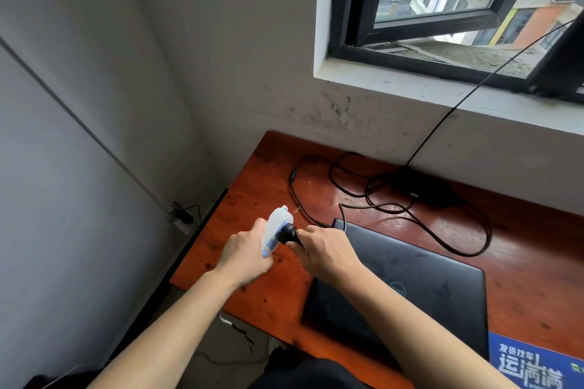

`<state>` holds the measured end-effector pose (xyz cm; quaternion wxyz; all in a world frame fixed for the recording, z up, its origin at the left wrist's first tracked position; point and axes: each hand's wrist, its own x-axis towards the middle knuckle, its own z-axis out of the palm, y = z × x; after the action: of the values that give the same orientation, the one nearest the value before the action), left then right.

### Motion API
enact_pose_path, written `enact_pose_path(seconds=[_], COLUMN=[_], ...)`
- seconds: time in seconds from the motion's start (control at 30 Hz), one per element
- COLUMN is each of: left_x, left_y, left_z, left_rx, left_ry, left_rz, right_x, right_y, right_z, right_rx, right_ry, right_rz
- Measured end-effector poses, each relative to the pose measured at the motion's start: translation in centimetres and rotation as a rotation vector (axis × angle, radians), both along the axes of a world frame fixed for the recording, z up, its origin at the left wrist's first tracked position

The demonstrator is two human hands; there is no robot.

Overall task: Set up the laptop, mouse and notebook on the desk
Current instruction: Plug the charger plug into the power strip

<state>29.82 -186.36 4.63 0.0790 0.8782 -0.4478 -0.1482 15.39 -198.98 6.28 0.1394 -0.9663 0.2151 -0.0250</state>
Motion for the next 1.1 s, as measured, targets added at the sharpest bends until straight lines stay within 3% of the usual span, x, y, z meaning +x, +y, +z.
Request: enact_pose_path(seconds=[0.13,0.3,0.5,0.7,0.87,1.0,1.1], left_x=[-1.0,-0.3,-0.3,1.0,1.2,1.8,2.4], left_y=[-0.3,-0.4,-1.2,-1.6,-1.3,-1.1,-1.4], left_z=[-0.6,-0.6,-0.6,0.2,-0.5,-1.1,-1.3], left_rx=[0.026,-0.084,-0.006,-0.008,0.054,0.044,0.047], left_ry=[-0.024,0.169,0.043,0.086,0.070,0.186,0.157], left_rz=[0.041,0.136,0.073,0.046,0.054,0.118,0.068], right_x=[1.1,0.9,1.3,1.0,1.7,2.7,2.7], right_y=[0.0,-1.2,-0.9,-1.1,-0.9,-1.0,-1.1], right_z=[0.1,0.0,-1.2,-1.5,-1.7,-2.1,-3.0], right_rx=[-0.101,-0.053,-0.099,-0.056,0.007,-0.038,-0.095], right_ry=[0.080,-0.020,0.014,-0.028,0.055,0.045,0.011], right_rz=[0.023,0.058,0.028,-0.022,-0.051,0.032,0.065])
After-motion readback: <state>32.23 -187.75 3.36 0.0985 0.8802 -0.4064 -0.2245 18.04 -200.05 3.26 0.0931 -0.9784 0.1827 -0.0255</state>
